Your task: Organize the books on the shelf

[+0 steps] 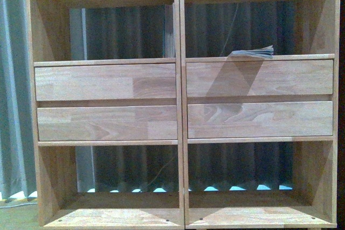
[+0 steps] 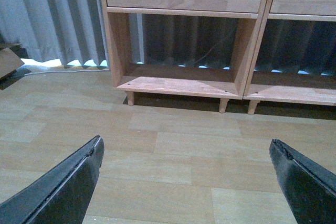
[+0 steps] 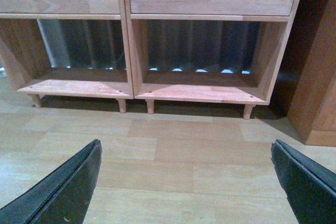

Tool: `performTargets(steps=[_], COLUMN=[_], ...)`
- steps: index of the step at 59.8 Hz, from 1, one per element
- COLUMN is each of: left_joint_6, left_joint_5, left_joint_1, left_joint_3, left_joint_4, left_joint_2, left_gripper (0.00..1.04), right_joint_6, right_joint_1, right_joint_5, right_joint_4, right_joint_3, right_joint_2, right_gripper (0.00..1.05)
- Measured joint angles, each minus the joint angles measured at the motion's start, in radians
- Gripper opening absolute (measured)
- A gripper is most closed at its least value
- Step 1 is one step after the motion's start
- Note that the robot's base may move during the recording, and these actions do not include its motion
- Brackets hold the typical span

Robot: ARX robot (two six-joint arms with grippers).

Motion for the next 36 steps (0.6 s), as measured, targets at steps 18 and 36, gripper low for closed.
performTargets(steps=[18,36], left_joint_6=[0.000,0.000], left_joint_5=[0.000,0.000], left_joint_1=[0.000,0.000], left_joint_3=[0.000,0.000], left_joint_4=[0.000,0.000], left_joint_2=[0.000,0.000], left_gripper=[0.97,0.97], right_joint_6=[0.000,0.000], right_joint_1=[0.000,0.000], right_joint_5=[0.000,0.000], right_joint_4=[0.000,0.000], right_joint_3=[0.000,0.000], right_joint_2=[0.000,0.000], right_gripper=[0.98,0.98])
